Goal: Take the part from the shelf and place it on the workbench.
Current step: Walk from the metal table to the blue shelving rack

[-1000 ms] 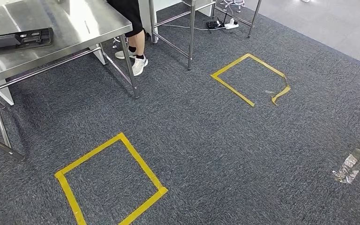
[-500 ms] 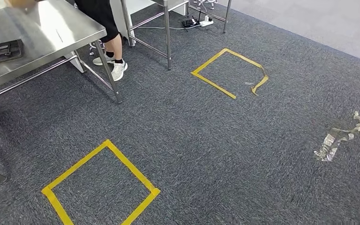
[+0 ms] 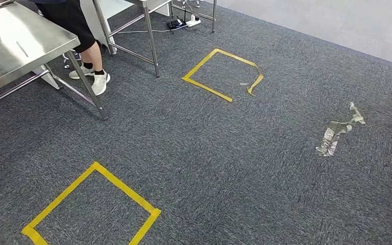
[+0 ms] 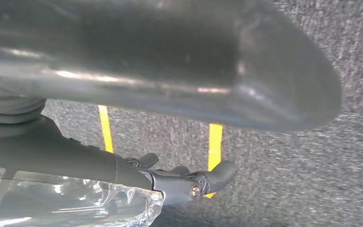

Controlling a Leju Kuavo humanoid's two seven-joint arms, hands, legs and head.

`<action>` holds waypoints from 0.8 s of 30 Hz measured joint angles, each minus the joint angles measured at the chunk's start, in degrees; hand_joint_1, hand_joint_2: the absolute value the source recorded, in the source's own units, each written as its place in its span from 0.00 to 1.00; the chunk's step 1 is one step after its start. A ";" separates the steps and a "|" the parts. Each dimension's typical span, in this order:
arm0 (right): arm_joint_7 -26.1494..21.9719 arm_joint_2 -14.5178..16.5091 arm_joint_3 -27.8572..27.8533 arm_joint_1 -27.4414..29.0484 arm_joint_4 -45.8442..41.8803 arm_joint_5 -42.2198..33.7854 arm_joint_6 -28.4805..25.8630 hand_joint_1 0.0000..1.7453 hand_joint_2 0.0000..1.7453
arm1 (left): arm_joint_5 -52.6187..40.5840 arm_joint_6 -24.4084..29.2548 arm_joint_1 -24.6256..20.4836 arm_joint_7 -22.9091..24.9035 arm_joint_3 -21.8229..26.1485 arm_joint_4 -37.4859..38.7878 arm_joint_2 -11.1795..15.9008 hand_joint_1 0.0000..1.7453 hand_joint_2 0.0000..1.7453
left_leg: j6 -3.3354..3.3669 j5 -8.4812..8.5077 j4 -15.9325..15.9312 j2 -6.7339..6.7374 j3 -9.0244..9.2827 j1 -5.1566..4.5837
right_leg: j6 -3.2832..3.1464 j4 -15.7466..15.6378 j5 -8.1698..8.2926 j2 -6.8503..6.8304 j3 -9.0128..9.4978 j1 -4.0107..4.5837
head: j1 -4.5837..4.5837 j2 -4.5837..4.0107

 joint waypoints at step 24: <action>0.40 -0.01 -0.02 -0.01 -0.01 0.47 0.00 0.00 0.00 | 0.32 -0.20 0.23 -0.19 0.04 0.00 -0.09 0.00 1.00 | -0.91 -7.90 15.41 3.59 -6.54 -0.14 | -1.16 -0.40 0.28 -3.54 0.31 -0.13 | -0.12 0.00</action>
